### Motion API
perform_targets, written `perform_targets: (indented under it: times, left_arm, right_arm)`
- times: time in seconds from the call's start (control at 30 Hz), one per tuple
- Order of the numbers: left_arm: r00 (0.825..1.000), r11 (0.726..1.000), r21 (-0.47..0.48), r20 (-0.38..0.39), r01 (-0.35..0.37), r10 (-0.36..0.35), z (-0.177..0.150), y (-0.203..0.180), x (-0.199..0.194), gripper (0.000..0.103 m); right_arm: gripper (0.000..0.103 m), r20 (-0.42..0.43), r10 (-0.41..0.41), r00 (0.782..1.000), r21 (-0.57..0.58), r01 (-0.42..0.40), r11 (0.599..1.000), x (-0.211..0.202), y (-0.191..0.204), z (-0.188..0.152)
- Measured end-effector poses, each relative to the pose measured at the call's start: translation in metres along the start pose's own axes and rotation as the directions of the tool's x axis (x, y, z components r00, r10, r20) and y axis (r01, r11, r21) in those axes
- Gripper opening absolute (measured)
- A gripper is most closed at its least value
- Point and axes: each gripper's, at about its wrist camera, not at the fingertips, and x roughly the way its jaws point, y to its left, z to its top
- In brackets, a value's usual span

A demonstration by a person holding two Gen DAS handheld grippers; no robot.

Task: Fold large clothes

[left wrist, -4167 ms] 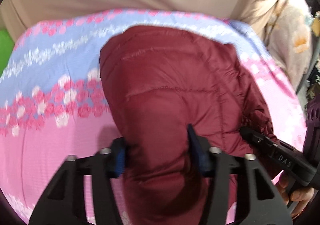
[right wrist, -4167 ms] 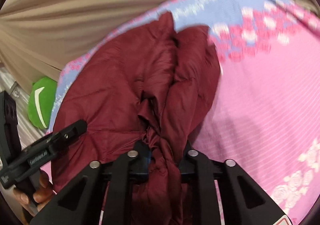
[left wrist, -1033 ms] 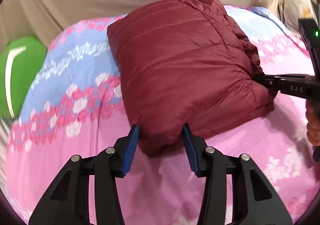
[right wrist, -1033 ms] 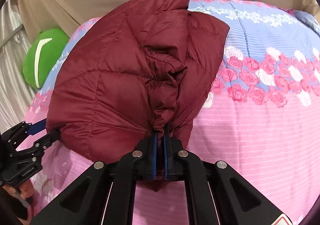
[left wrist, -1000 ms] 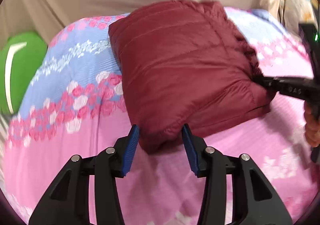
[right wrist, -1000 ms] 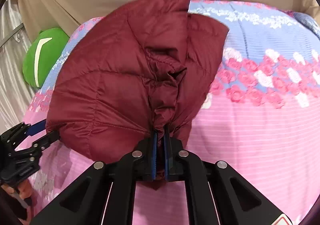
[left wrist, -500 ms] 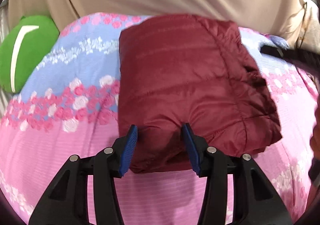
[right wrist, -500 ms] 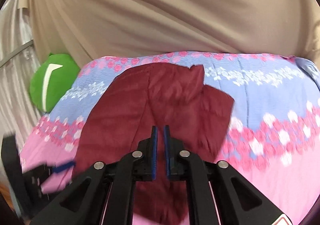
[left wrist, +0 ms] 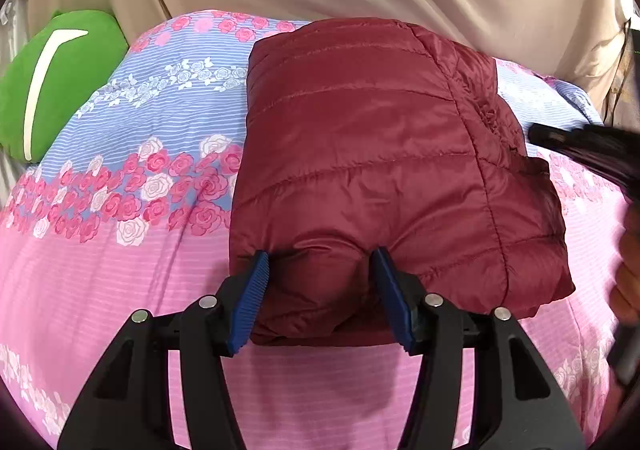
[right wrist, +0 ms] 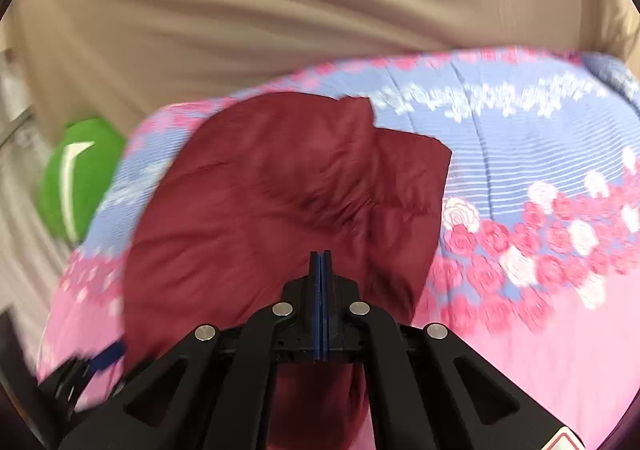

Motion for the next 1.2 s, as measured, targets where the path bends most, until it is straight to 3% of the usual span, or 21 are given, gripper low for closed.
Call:
perform_targets:
  times: [0.13,0.27,0.37,0.5,0.7,0.8,0.9,1.2]
  left_arm:
    - [1.000,1.000,-0.002,0.002,-0.009,0.009,-0.003,-0.001,-0.001,0.054]
    - [1.000,1.000,-0.008,0.000,-0.014,0.014,-0.005,-0.003,-0.003,0.057]
    - [1.000,0.999,-0.020,-0.001,-0.025,0.024,-0.010,-0.004,-0.007,0.058]
    - [1.000,0.999,-0.048,-0.006,-0.025,0.024,-0.019,-0.004,-0.015,0.059]
    - [0.999,0.997,-0.080,-0.045,-0.009,0.005,-0.042,-0.012,-0.015,0.064]
    - [0.998,0.996,-0.063,-0.042,-0.057,0.055,-0.056,-0.022,-0.014,0.066]
    - [0.995,0.994,-0.054,-0.035,-0.090,0.088,-0.068,-0.030,-0.013,0.082]
    - [0.987,0.987,-0.017,0.016,-0.162,0.162,-0.087,-0.049,-0.020,0.093]
  right_arm:
    - [0.000,-0.054,0.052,0.997,-0.090,-0.056,0.994,-0.027,0.018,-0.043]
    - [0.000,-0.158,-0.028,0.987,-0.159,0.003,0.987,0.008,0.018,-0.084]
    - [0.000,-0.160,-0.033,0.987,-0.137,0.011,0.991,0.011,0.015,-0.087]
    - [0.000,-0.111,-0.063,0.992,-0.144,0.047,0.988,-0.018,0.022,-0.087]
    - [0.010,-0.064,-0.131,0.989,-0.137,0.122,0.983,-0.043,0.016,-0.119]
    - [0.023,-0.070,-0.177,0.982,-0.131,0.167,0.977,-0.040,0.017,-0.136]
    - [0.033,-0.072,-0.214,0.974,-0.134,0.203,0.970,-0.042,0.012,-0.149]
    - [0.048,-0.070,-0.223,0.972,-0.134,0.212,0.968,-0.043,0.014,-0.167]
